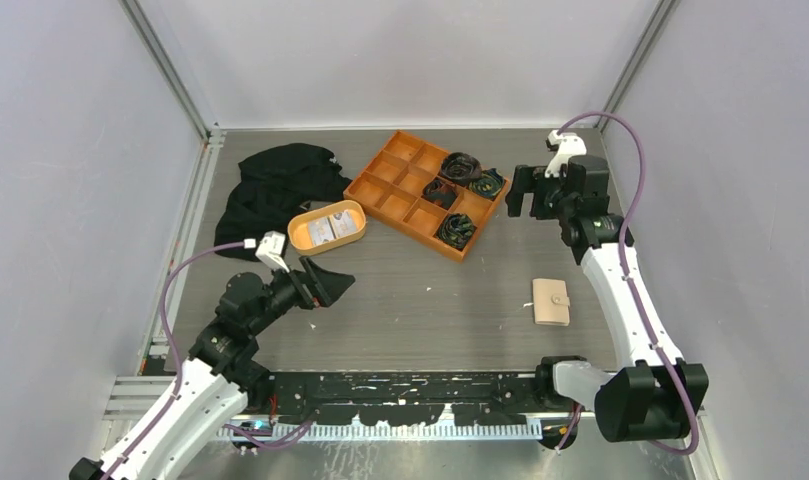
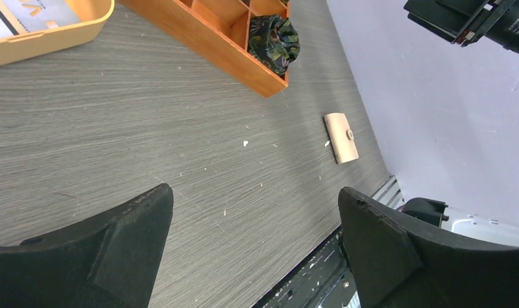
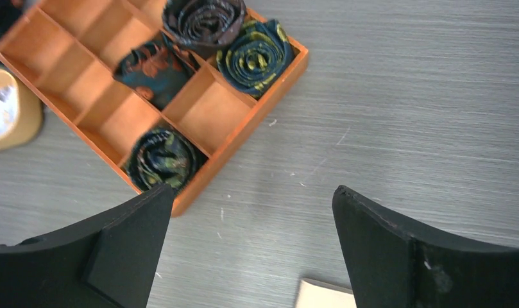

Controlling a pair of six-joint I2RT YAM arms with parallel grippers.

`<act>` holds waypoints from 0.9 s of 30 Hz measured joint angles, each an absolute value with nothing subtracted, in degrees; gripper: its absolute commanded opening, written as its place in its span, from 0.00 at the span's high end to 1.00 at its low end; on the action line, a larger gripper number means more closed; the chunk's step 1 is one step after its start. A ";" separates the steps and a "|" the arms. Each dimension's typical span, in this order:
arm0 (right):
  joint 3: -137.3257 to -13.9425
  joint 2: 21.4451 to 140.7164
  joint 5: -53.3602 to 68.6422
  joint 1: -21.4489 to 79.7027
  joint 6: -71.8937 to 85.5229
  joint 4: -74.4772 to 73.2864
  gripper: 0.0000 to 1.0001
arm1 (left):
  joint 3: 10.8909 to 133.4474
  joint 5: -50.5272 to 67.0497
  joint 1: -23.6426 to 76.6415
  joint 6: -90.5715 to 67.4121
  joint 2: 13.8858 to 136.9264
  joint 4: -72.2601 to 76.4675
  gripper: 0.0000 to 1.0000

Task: Put the credit cards into the card holder
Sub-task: Move the card holder to the center of the board.

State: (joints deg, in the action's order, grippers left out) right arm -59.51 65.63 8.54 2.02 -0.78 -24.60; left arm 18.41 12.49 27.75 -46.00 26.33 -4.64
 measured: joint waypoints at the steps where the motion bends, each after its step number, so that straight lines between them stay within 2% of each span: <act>1: -59.51 65.14 8.47 2.02 0.97 -23.94 0.00 | 18.41 12.45 27.75 -46.04 26.00 -4.60 0.00; 5: -59.51 63.86 11.22 2.00 3.20 -23.57 0.01 | 18.00 12.91 27.75 -46.13 25.89 -3.49 0.01; 8: -59.53 64.60 18.33 1.96 0.27 -25.54 0.00 | 16.71 14.09 27.75 -46.46 26.94 -0.97 0.03; 15: -61.95 74.81 34.83 1.98 -12.47 -38.46 0.01 | 11.33 15.75 27.77 -48.42 31.29 6.31 0.06; 20: -65.17 78.74 34.26 -0.38 -23.31 -50.87 0.00 | 9.10 16.16 27.75 -50.43 33.71 8.73 0.08; 27: -62.35 79.22 25.34 -16.95 -35.99 -57.25 0.03 | 8.10 16.97 27.75 -52.47 34.35 11.42 0.15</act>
State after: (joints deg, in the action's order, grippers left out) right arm -62.35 79.22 25.34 -16.95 -35.99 -57.25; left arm 8.10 16.97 27.75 -52.47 34.35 11.42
